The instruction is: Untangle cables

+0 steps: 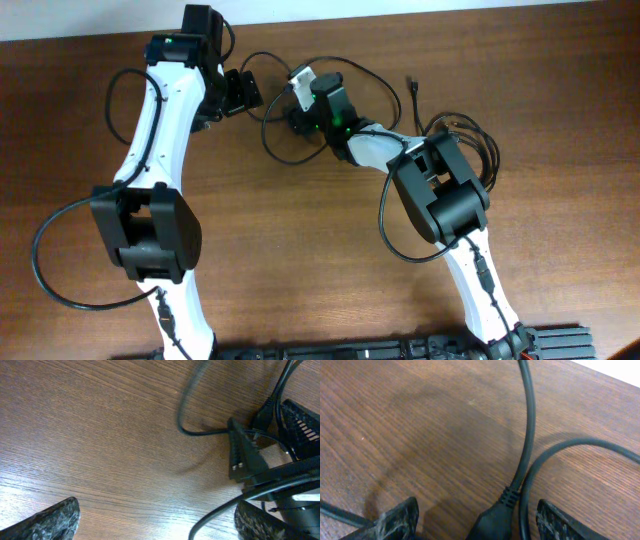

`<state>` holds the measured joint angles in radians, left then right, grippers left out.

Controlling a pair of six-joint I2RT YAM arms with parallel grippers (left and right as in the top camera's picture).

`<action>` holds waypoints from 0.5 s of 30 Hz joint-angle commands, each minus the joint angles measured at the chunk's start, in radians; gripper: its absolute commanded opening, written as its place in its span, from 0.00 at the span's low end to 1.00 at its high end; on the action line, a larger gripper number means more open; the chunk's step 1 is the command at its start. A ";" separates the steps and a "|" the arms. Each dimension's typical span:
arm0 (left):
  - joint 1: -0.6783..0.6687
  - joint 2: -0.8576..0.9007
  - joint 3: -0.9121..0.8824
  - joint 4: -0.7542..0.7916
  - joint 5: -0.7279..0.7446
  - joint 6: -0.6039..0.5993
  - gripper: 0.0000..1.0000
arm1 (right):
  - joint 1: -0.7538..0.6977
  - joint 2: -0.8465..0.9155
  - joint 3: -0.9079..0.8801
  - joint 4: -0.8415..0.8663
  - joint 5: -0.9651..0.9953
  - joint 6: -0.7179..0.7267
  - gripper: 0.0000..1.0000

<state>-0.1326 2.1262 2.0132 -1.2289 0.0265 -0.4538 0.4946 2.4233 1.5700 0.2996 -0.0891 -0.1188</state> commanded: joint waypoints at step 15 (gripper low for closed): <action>0.004 0.000 -0.002 0.002 -0.007 -0.001 0.99 | -0.063 -0.335 0.012 -0.769 0.061 0.054 0.77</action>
<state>-0.1326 2.1262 2.0132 -1.2289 0.0265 -0.4538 0.4446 2.0365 1.5864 -0.5022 -0.0227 -0.0502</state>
